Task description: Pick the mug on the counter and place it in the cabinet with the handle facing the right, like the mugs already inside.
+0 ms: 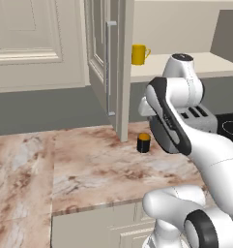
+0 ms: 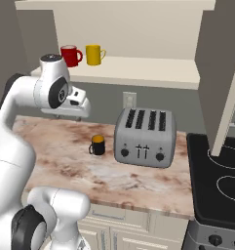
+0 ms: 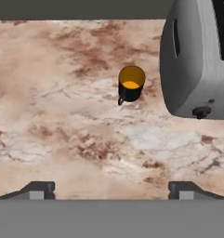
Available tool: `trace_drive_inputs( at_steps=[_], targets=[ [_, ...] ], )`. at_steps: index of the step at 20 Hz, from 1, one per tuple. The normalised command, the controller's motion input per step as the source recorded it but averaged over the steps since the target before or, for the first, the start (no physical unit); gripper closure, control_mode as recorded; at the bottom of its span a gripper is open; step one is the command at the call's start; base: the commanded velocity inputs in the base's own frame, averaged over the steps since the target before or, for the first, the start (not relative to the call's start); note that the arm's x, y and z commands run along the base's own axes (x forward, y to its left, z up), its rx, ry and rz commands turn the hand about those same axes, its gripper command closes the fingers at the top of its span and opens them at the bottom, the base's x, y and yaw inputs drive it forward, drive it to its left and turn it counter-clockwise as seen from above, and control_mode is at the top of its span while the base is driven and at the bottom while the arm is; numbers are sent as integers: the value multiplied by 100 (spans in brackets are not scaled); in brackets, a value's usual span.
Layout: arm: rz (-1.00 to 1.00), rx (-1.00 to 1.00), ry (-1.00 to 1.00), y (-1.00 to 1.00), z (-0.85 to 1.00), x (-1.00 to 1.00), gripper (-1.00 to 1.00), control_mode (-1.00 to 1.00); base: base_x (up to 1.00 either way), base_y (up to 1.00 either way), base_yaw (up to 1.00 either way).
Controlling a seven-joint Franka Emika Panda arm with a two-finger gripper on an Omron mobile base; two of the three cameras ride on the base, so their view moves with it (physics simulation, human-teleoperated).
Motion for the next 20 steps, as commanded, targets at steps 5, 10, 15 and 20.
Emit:
trace_drive_inputs(
  at_steps=[5, 10, 15, 20],
  targets=[
    [-26, -10, -9, 18, -29, -6, -100, -100, 0, 0, 0],
    [-21, -16, 1, -12, -41, 32, -100, -100, 0, 0, 0],
    [-17, -8, 0, -1, -50, 34, -100, -100, 0, 0, 0],
    [-3, 1, -4, -1, -18, 14, -100, -100, 0, 0, 0]
  ],
)
